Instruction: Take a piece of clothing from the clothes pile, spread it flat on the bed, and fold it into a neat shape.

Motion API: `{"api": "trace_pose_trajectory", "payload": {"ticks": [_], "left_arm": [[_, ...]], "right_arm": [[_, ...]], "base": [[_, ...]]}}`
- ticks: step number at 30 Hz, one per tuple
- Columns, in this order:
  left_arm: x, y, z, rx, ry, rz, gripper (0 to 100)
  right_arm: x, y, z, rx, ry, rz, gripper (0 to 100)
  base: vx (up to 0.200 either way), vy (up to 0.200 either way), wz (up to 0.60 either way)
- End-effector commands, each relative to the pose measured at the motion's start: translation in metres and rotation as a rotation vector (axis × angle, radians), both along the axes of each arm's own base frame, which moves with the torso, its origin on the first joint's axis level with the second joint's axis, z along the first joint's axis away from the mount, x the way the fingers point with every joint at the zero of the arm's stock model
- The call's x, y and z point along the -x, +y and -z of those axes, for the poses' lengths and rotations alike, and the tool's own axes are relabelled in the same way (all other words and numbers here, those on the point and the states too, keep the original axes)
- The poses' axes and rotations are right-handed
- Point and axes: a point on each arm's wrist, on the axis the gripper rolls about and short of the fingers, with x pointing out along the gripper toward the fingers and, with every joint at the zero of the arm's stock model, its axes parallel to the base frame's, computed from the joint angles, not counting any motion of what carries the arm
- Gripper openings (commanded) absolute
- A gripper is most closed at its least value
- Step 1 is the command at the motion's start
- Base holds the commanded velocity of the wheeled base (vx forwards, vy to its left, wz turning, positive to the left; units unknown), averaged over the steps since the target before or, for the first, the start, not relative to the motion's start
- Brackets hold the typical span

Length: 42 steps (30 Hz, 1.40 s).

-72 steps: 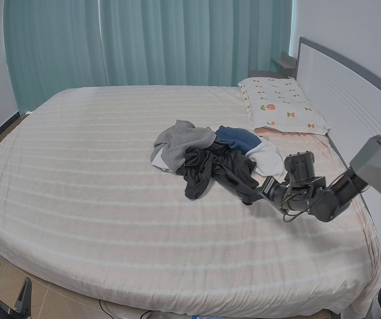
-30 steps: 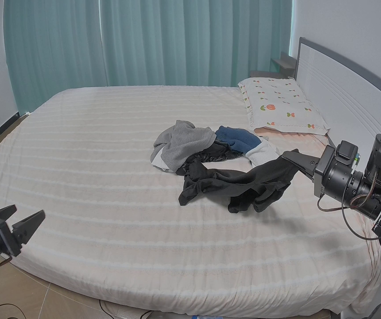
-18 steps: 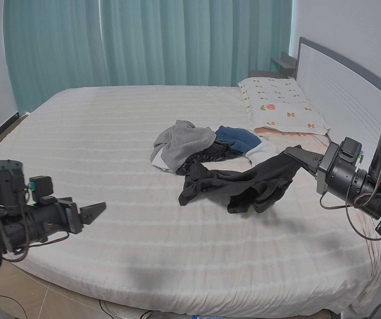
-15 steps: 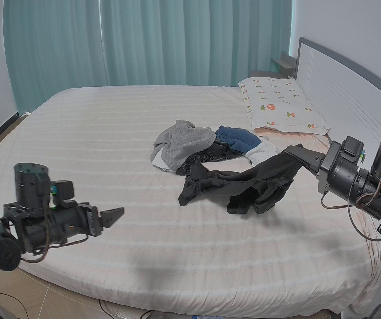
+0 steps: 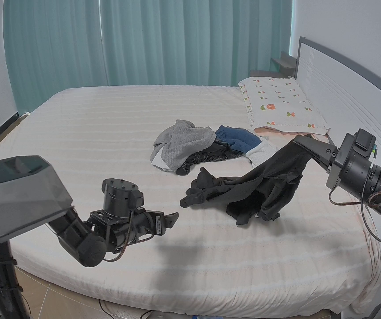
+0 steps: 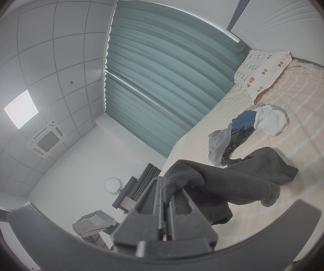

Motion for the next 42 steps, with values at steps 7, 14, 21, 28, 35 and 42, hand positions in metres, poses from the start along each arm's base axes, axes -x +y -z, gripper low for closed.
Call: {"api": "trace_pose_trajectory", "payload": {"ticks": [7, 14, 21, 28, 35, 42], "left_arm": [[-0.047, -0.031, 0.055, -0.015, 0.012, 0.005, 100], [-0.079, -0.05, 0.075, -0.009, -0.05, -0.014, 100], [-0.102, -0.058, 0.091, -0.049, -0.092, -0.014, 100], [-0.118, -0.066, 0.097, -0.05, -0.108, -0.034, 100], [-0.122, -0.07, 0.096, -0.043, -0.108, -0.046, 0], [-0.123, -0.068, 0.094, -0.035, -0.109, -0.079, 0]], "right_arm": [[0.004, 0.003, 0.0, 0.003, 0.004, -0.018, 0], [-0.001, 0.007, 0.01, 0.02, 0.04, -0.02, 0], [-0.003, 0.007, 0.011, 0.022, 0.044, -0.02, 0], [-0.003, 0.007, 0.011, 0.022, 0.044, -0.02, 0], [-0.003, 0.008, 0.011, 0.023, 0.045, -0.022, 0], [-0.007, 0.008, 0.014, 0.027, 0.054, -0.017, 0]], "base": [[0.0, 0.0, 0.0], [0.0, 0.0, 0.0], [0.0, 0.0, 0.0], [0.0, 0.0, 0.0], [0.0, 0.0, 0.0], [0.0, 0.0, 0.0]]}}
